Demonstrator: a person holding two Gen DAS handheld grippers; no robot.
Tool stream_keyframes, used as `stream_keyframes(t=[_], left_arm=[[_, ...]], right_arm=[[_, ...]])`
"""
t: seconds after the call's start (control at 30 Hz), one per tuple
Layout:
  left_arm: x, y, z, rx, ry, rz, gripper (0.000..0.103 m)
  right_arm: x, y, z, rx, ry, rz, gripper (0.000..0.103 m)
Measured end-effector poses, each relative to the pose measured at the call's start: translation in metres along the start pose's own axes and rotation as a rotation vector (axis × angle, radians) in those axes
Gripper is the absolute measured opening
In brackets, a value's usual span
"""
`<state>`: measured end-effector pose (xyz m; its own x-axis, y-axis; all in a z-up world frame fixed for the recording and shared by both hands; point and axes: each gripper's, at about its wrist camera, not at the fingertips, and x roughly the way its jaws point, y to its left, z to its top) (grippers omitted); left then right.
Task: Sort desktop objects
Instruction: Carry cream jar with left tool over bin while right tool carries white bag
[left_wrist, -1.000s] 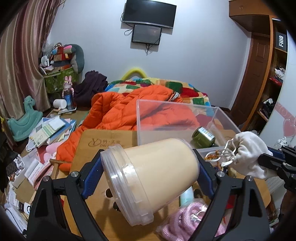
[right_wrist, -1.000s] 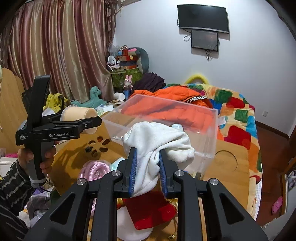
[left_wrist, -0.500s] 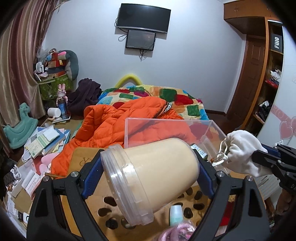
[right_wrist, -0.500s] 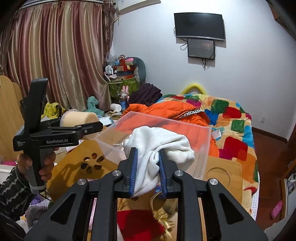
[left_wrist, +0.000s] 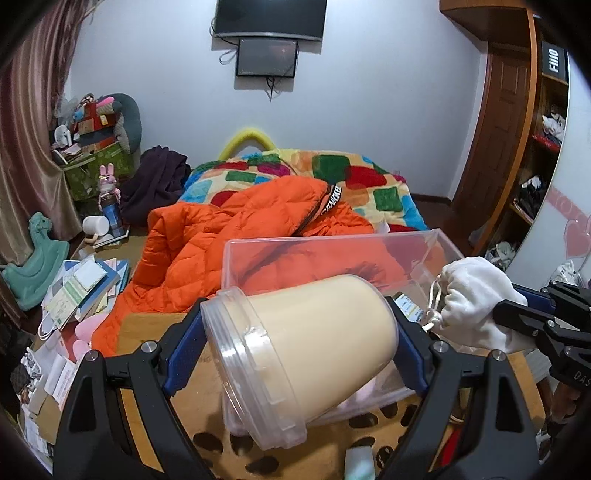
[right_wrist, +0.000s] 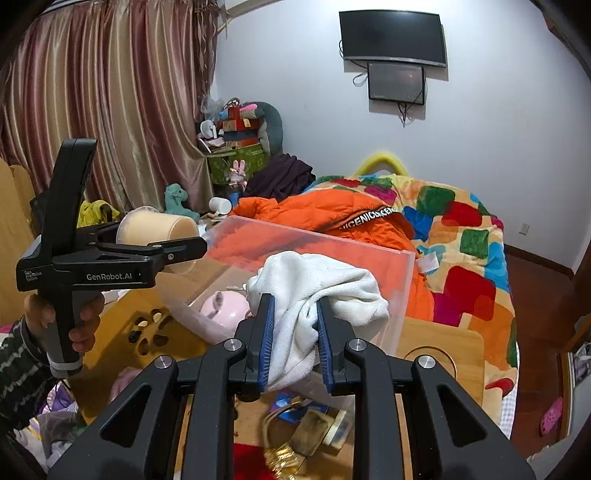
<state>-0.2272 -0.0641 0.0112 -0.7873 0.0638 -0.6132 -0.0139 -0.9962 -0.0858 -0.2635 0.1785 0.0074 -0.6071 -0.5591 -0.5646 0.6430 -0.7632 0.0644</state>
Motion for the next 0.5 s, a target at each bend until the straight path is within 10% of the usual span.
stream_keyframes(t=[0.5], left_arm=[[0.045,-0.014,0.008,0.079,0.072,0.037,0.088]], right_arm=[[0.040,-0.007,-0.006,-0.011,0.050,0.026,0.021]])
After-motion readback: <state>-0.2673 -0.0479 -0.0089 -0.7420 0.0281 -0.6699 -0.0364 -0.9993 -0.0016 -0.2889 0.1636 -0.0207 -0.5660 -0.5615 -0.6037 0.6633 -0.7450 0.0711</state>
